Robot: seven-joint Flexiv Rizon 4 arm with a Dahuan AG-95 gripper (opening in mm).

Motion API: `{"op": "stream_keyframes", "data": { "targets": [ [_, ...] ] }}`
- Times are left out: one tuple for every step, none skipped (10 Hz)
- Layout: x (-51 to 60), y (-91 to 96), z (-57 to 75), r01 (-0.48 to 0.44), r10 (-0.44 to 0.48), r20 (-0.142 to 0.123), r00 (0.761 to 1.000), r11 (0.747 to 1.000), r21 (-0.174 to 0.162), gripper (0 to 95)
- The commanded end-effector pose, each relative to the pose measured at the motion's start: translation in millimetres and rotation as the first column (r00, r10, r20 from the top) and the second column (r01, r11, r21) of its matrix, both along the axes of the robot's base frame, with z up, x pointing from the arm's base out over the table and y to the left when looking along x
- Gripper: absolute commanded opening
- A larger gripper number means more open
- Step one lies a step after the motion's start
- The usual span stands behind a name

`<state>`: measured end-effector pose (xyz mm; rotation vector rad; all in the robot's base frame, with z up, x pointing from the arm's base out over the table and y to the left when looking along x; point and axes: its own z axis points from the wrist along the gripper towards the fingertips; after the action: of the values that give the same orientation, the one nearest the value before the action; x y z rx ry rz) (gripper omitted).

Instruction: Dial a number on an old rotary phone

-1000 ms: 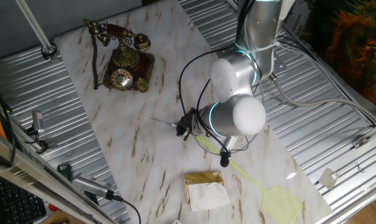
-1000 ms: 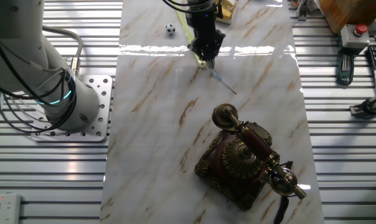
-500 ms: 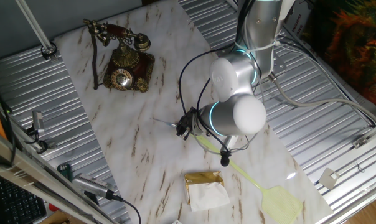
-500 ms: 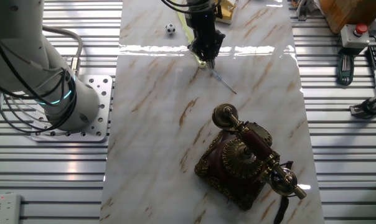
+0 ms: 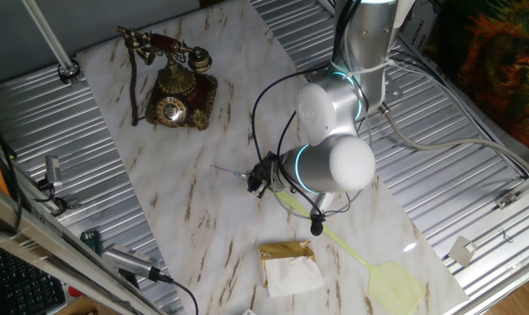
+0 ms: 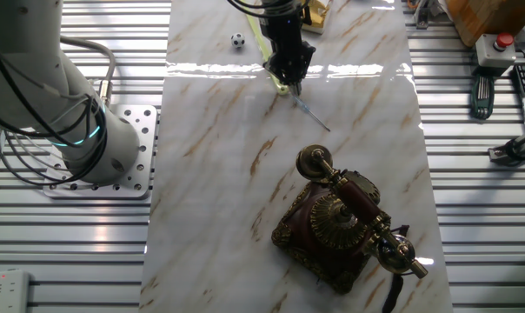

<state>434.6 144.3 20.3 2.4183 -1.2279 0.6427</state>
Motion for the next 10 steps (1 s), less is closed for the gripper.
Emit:
{"op": "stream_keyframes", "data": {
  "targets": [
    [0.2, 0.5, -0.1, -0.020, 0.020, -0.005, 1.000, 1.000, -0.002, 19.0],
    [0.2, 0.9, -0.2, -0.041, 0.041, -0.009, 0.999, 0.999, -0.005, 19.0],
    [0.3, 1.1, -0.3, -0.048, 0.048, -0.011, 0.999, 0.999, -0.004, 19.0],
    [0.3, 1.2, -0.4, -0.049, 0.049, -0.009, 0.999, 0.999, -0.002, 19.0],
    [0.3, 1.4, -0.5, -0.053, 0.053, -0.008, 0.999, 0.999, -0.002, 19.0],
    [0.3, 1.4, -0.5, -0.066, 0.066, -0.006, 0.998, 0.998, -0.004, 19.0],
    [0.4, 1.4, -0.5, -0.076, 0.076, -0.007, 0.997, 0.997, -0.007, 19.0],
    [0.4, 1.4, -0.6, -0.085, 0.085, -0.007, 0.996, 0.996, -0.011, 19.0],
    [0.4, 1.4, -0.6, -0.090, 0.090, -0.003, 0.996, 0.996, -0.014, 19.0],
    [0.4, 1.4, -0.8, -0.099, 0.099, 0.002, 0.995, 0.995, -0.016, 19.0]
  ]
}}
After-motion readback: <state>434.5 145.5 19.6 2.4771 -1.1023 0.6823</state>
